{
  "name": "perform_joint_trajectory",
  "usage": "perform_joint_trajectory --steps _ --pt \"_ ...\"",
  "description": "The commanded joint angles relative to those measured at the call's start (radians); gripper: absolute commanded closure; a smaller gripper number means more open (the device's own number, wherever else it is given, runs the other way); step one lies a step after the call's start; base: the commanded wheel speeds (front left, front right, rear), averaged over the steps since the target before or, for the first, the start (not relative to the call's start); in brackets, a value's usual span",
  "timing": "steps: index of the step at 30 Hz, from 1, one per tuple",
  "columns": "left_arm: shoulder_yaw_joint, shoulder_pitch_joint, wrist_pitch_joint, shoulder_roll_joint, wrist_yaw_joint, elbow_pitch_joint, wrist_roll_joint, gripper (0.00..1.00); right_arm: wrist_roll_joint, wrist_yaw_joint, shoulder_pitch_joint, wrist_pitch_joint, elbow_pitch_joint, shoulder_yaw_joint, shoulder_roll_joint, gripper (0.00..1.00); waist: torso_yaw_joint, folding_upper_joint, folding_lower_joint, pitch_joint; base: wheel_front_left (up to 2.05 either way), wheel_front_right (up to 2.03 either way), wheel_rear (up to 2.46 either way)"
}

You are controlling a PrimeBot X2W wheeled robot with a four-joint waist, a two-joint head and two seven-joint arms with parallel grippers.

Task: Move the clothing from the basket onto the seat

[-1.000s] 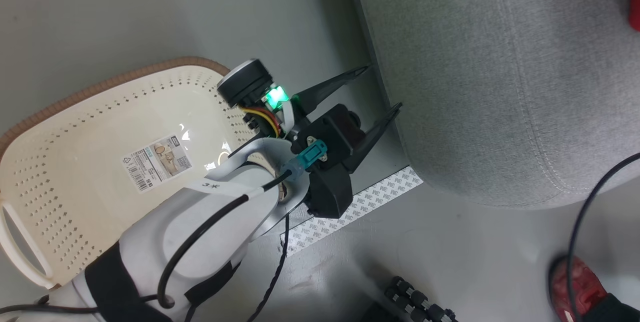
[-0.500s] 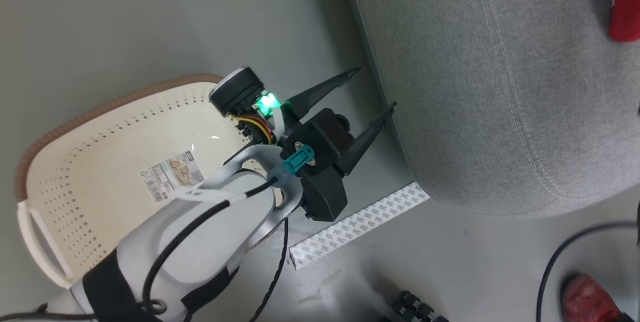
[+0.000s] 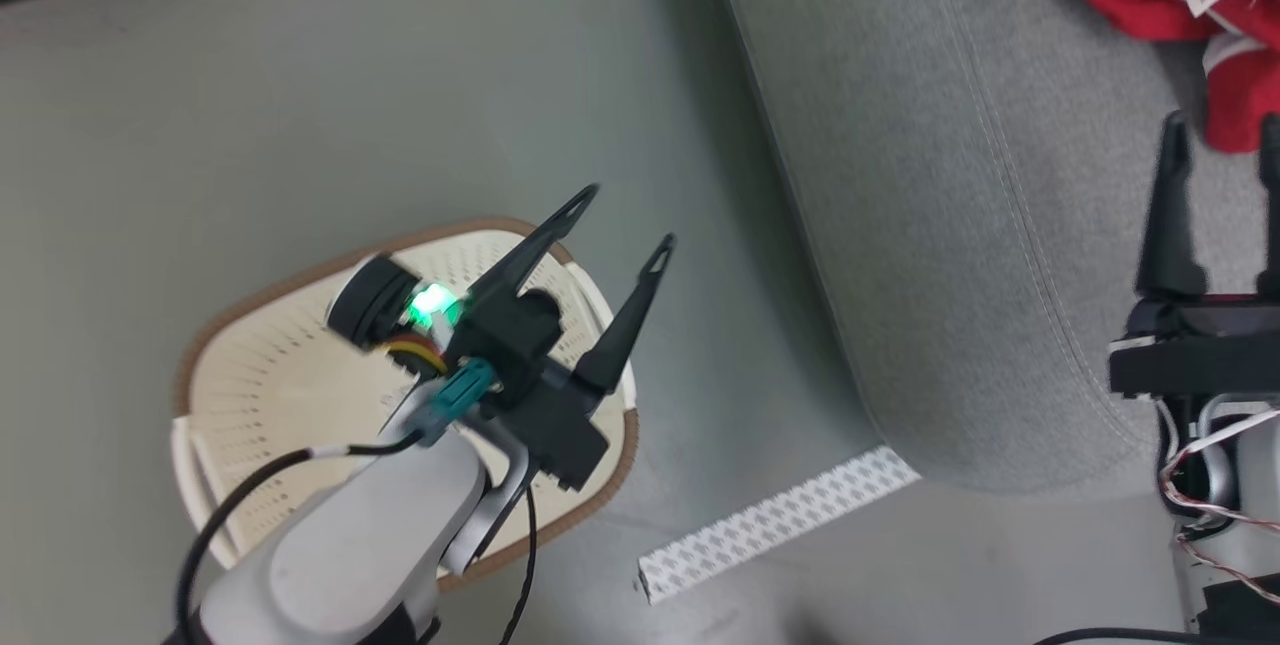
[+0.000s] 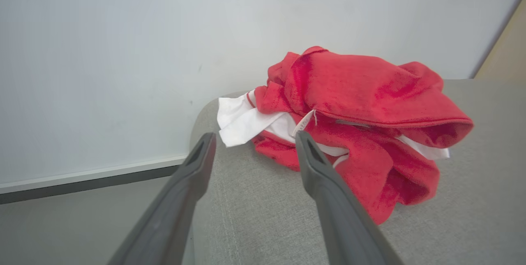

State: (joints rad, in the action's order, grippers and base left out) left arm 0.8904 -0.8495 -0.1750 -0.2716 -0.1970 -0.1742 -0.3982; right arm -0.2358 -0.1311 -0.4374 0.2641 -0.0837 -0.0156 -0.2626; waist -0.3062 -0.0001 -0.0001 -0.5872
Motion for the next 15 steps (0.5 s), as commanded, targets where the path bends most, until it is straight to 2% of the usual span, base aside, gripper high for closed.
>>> perform_joint_trajectory --steps 1,7,11,15 --pt "-0.007 0.030 -0.014 -0.003 -0.011 -0.002 -0.014 0.00 -0.003 0.001 0.016 0.002 0.000 -0.011 -0.014 0.00 0.069 0.0001 0.0001 0.083 0.00 0.00 0.00" --pt "-0.075 0.149 -0.064 -0.027 -0.062 -0.009 -0.075 0.00 -0.042 0.001 0.021 0.002 0.024 -0.166 -0.069 0.00 0.145 0.0001 0.0001 0.181 0.00 0.00 0.00" --pt "-0.129 0.228 -0.083 -0.054 -0.094 0.001 -0.098 0.00 -0.058 0.001 0.027 0.002 0.009 -0.260 -0.090 0.00 0.193 0.0001 0.0001 0.238 0.00 0.00 0.00" --pt "-0.210 0.323 -0.091 -0.056 -0.139 0.048 -0.110 0.00 -0.059 0.001 0.047 0.002 -0.010 -0.321 -0.094 0.00 0.237 0.0001 0.0001 0.300 0.00 0.00 0.00"
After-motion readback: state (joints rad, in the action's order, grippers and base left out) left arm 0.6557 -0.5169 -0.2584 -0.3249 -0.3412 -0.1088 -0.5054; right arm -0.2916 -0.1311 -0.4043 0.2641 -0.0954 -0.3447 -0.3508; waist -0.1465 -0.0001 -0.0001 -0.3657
